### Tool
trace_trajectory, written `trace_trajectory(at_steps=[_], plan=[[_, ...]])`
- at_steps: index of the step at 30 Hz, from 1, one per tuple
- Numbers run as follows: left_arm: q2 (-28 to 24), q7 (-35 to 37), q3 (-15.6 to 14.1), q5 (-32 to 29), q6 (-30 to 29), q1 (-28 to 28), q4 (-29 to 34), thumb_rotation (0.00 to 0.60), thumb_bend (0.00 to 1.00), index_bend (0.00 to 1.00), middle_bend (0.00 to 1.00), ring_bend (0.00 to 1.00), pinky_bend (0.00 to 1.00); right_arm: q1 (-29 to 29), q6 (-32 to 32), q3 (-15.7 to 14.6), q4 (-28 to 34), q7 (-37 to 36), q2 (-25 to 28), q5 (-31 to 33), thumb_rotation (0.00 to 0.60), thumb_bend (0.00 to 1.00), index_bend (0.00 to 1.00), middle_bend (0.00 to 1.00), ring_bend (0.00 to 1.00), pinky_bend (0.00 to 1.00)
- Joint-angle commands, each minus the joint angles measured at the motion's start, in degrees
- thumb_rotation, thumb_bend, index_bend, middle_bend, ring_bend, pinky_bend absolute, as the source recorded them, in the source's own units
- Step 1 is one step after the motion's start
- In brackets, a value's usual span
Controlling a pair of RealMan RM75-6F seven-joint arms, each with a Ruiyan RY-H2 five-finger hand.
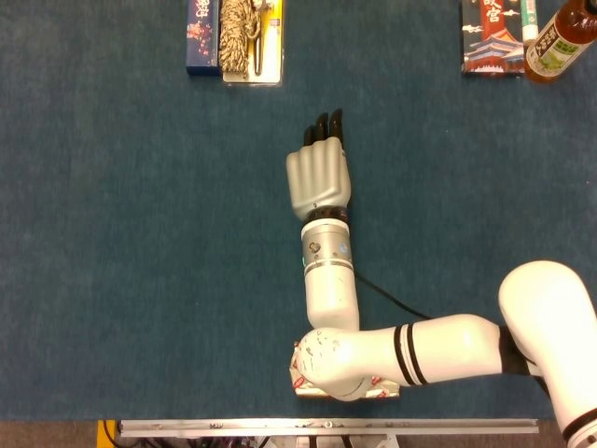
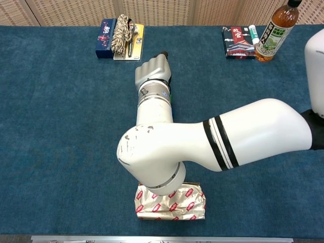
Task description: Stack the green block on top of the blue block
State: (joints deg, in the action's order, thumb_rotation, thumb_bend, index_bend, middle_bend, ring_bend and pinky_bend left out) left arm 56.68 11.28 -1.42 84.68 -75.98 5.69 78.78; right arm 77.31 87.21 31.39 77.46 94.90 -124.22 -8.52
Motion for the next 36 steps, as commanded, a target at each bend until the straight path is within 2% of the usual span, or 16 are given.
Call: trace_trajectory(at_steps=[1, 7, 9, 14, 17, 20, 23, 25, 28, 32, 36], plan=[[-0.02, -0.03, 0.0, -0.01, -0.03, -0.03, 0.09, 0.6, 0.23, 0.24, 0.12, 0.0, 0.09, -0.08, -0.09, -0.03, -0.01, 0.19, -0.08, 0.07, 0.6, 0.3, 0.61, 0.18, 0.0, 0.06], [-0.11, -0.18, -0.02, 0.02, -0.1, -0.07, 0.25, 0.6, 0.23, 0.24, 0.12, 0.0, 0.09, -0.55, -0.31, -0.06, 1.01, 0.53, 0.3, -0.05, 0.6, 0.3, 0.59, 0.18, 0.0, 0.06], [-0.12, -0.28, -0.03, 0.0, -0.07, -0.08, 0.26, 0.6, 0.23, 0.24, 0.12, 0.0, 0.09, -0.76, -0.11, 0.05, 1.81, 0.61, 0.68, -0.06, 0.6, 0.29, 0.51, 0.18, 0.0, 0.06], [-0.08, -0.55, -0.04, -0.1, 0.13, -0.03, 0.26, 0.6, 0.23, 0.24, 0.12, 0.0, 0.09, -1.36, 0.75, 0.42, 4.7, 1.14, 2.18, 0.3, 0.6, 0.15, 0.19, 0.18, 0.0, 0.06], [-0.05, -0.74, -0.02, -0.16, 0.18, -0.01, 0.31, 0.6, 0.23, 0.24, 0.12, 0.0, 0.09, -1.76, 1.5, 0.58, 6.99, 1.32, 3.31, 0.45, 0.6, 0.08, 0.07, 0.18, 0.0, 0.06], [-0.03, -1.01, -0.03, -0.19, 0.26, 0.01, 0.42, 0.6, 0.23, 0.24, 0.12, 0.0, 0.09, -2.39, 2.51, 0.36, 10.33, 1.21, 4.79, 0.29, 0.6, 0.05, 0.01, 0.18, 0.0, 0.06], [-0.08, -1.11, 0.0, -0.22, 0.25, 0.01, 0.64, 0.6, 0.23, 0.24, 0.12, 0.0, 0.09, -3.49, 4.07, -0.63, 15.03, 0.47, 6.75, -0.76, 0.6, 0.04, 0.0, 0.18, 0.0, 0.06], [-0.19, -1.17, 0.0, -0.23, 0.2, -0.02, 0.82, 0.6, 0.23, 0.24, 0.12, 0.0, 0.09, -4.78, 5.63, -2.52, 19.4, -0.49, 8.75, -2.65, 0.6, 0.05, 0.02, 0.18, 0.0, 0.06], [-0.32, -1.48, 0.08, -0.23, 0.12, 0.04, 1.17, 0.6, 0.23, 0.24, 0.12, 0.0, 0.09, -7.31, 7.98, -6.21, 26.45, -2.87, 12.41, -7.02, 0.6, 0.05, 0.09, 0.2, 0.0, 0.06], [-0.59, -2.68, 0.26, -0.09, -0.18, 0.2, 2.3, 0.6, 0.23, 0.24, 0.12, 0.0, 0.09, -12.64, 12.32, -14.66, 36.99, -8.66, 19.8, -17.81, 0.6, 0.07, 0.25, 0.23, 0.03, 0.08], [-0.77, -4.79, 0.55, -0.01, -0.37, 0.55, 4.0, 0.6, 0.23, 0.24, 0.12, 0.0, 0.09, -17.73, 15.45, -23.14, 43.5, -14.1, 26.51, -27.88, 0.6, 0.09, 0.28, 0.24, 0.04, 0.08]])
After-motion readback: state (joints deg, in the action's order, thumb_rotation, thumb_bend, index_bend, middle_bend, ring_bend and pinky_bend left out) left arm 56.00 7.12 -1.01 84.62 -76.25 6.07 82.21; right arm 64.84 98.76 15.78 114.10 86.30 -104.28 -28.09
